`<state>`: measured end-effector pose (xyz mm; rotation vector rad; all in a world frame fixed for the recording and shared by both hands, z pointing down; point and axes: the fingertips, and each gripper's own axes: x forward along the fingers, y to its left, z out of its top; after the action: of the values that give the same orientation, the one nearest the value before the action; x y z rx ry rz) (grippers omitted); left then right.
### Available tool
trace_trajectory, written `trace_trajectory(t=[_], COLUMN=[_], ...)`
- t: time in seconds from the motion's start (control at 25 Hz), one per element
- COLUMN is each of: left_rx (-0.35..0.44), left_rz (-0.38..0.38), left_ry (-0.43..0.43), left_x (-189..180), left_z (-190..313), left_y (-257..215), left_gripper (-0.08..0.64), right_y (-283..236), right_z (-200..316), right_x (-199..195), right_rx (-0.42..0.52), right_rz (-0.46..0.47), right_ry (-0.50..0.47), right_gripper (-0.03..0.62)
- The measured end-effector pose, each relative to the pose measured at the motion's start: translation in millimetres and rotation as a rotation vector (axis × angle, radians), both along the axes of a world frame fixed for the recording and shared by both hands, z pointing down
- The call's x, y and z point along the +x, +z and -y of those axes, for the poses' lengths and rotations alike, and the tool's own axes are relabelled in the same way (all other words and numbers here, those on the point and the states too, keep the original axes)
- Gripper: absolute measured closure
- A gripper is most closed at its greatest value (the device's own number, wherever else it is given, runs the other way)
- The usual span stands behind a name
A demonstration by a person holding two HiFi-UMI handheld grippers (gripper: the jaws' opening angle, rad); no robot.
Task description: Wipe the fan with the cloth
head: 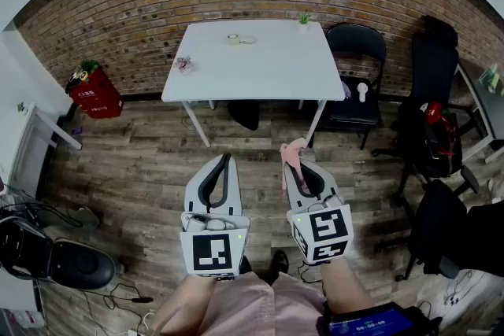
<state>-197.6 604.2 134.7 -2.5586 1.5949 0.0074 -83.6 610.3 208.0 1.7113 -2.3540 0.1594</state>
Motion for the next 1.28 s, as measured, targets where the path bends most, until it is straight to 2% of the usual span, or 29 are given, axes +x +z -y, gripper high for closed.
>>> trace_trajectory(t=[0.44,0.64,0.76,1.0,1.28], left_rx=[-0.023,-0.031,-0.051,-0.086,-0.126], left_rz=[0.016,0.023,0.033,0.02,0.026], left_ry=[-0.031,-0.058,-0.077,-0.119,-0.108], left_x=[40,58,56,42,12], left_z=[-2,5,16,66,174], left_y=[11,21,30,48,72], left_gripper=[0.549,0.549,0.549,0.549,0.549], right_y=[3,15,25,42,63], right_z=[0,14,26,78,178], right_x=[42,64,65,53,27], right_rx=[0.019,0.0,-0.025,-0.059,-0.099], right_rz=[0.024,0.019,0.026,0.021,0.027], right_ry=[-0.013,-0.04,-0.058,-0.092,-0.083], right_gripper=[0.551,0.549,0.549,0.549,0.549])
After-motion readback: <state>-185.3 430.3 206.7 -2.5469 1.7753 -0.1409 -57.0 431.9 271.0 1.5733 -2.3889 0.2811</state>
